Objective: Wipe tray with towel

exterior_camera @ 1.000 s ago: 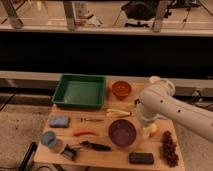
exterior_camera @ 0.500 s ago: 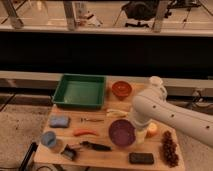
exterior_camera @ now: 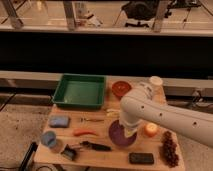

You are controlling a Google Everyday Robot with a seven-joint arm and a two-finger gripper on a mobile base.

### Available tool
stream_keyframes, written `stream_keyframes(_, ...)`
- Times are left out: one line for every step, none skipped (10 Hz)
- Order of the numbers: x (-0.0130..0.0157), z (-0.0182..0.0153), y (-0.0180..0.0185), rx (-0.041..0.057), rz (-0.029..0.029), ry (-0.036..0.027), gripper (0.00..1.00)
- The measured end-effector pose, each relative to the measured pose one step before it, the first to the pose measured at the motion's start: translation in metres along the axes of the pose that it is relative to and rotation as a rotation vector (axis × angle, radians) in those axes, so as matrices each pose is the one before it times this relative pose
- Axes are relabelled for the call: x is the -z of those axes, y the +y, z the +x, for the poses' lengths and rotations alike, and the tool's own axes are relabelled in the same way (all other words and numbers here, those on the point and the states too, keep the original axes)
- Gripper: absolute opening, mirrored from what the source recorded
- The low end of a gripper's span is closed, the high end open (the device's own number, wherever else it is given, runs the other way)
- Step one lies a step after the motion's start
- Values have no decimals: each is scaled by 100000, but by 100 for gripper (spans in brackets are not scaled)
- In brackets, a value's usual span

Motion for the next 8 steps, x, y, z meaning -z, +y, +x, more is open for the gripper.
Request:
stream_keyframes(-22,-69,214,708,-194,-78,71)
stream_keyframes(76,69,-131,-398,-27,76,78)
stream_keyframes(183,197,-236,-448,431,468,80)
stream_keyframes(251,476,-151,-1191,484,281,80)
stream_keyframes(331,668,-251,-1216,791,103,80)
stream_keyframes(190,506,-180,-739,521,-72,80)
stream_keyframes(177,783,-313,-1212,679,-336,80)
stream_keyframes(104,635,-329,-1320,392,-696,80)
